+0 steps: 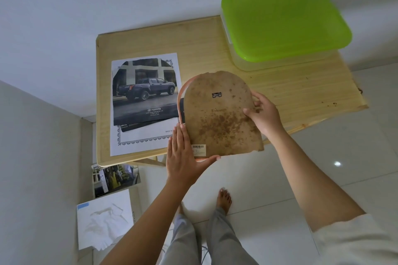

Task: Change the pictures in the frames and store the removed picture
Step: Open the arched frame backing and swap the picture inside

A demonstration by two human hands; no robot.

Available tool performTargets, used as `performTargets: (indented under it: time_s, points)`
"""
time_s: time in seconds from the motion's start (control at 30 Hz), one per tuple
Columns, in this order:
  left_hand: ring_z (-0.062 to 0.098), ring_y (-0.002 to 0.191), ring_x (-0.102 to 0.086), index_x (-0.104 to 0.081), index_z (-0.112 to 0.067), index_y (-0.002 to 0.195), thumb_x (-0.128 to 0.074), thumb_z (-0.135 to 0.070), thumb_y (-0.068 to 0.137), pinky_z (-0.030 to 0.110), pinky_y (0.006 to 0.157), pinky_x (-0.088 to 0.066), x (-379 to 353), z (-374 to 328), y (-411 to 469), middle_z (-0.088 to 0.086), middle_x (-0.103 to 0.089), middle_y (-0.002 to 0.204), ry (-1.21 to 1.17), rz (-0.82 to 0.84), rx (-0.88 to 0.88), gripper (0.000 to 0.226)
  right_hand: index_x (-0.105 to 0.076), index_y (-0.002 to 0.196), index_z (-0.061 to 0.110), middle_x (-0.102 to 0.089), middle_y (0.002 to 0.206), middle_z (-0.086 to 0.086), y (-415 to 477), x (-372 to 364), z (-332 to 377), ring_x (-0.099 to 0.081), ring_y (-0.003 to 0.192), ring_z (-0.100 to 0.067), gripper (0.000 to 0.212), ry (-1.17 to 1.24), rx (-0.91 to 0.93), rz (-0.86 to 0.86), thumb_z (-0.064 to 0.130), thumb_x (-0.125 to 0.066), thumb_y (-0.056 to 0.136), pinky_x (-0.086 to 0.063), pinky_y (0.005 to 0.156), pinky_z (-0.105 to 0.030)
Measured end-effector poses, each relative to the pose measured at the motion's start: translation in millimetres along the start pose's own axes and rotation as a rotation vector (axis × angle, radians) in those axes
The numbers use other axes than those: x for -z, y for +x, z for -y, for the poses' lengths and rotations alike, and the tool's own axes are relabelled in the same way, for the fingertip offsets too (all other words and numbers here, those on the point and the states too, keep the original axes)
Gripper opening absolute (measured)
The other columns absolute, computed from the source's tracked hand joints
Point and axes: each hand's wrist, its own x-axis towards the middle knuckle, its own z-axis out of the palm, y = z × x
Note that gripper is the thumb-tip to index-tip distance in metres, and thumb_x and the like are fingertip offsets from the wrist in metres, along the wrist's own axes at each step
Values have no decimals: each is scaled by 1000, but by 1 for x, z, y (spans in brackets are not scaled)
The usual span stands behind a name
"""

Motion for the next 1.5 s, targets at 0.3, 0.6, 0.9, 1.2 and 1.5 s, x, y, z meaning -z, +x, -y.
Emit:
performTargets:
  time_s: [0.3,0.6,0.9,1.2,1.5]
  points:
    - [20,143,-3,-7,-3,148,-26,-92,65,38,116,-7,2,4,-3,13,-10,156,33,11,-44,123,-42,139,11,-46,140,-8,2,66,-29,-45,127,-23,49,-106,-93,-180,6,-54,91,-37,96,-26]
    - [16,142,2,-2,-8,149,-36,-89,64,39,114,-4,-1,5,-3,9,-6,156,26,12,-20,122,-16,148,20,-8,157,-5,-11,23,-25,-7,144,-25,62,-488,90,-41,36,-45,95,-15,116,-47]
    - [18,142,-1,3,-11,148,-36,-89,65,40,114,-6,-1,6,-3,6,-3,156,43,22,-10,120,19,143,36,30,152,5,-10,0,-49,32,137,-21,77,-929,374,210,73,7,78,22,109,-46]
    - [24,143,-10,-9,-7,149,-38,-88,65,42,114,-12,-2,5,-3,11,-14,156,33,13,-7,119,23,141,37,32,150,9,11,48,-78,33,137,-17,72,-982,284,209,69,10,78,22,108,-45]
    - [18,142,-3,-6,-6,148,-36,-88,66,40,114,-7,-1,0,-3,10,-10,156,42,4,4,120,0,147,34,15,156,10,20,36,-57,21,142,-14,61,-840,289,269,60,-5,92,14,113,-47]
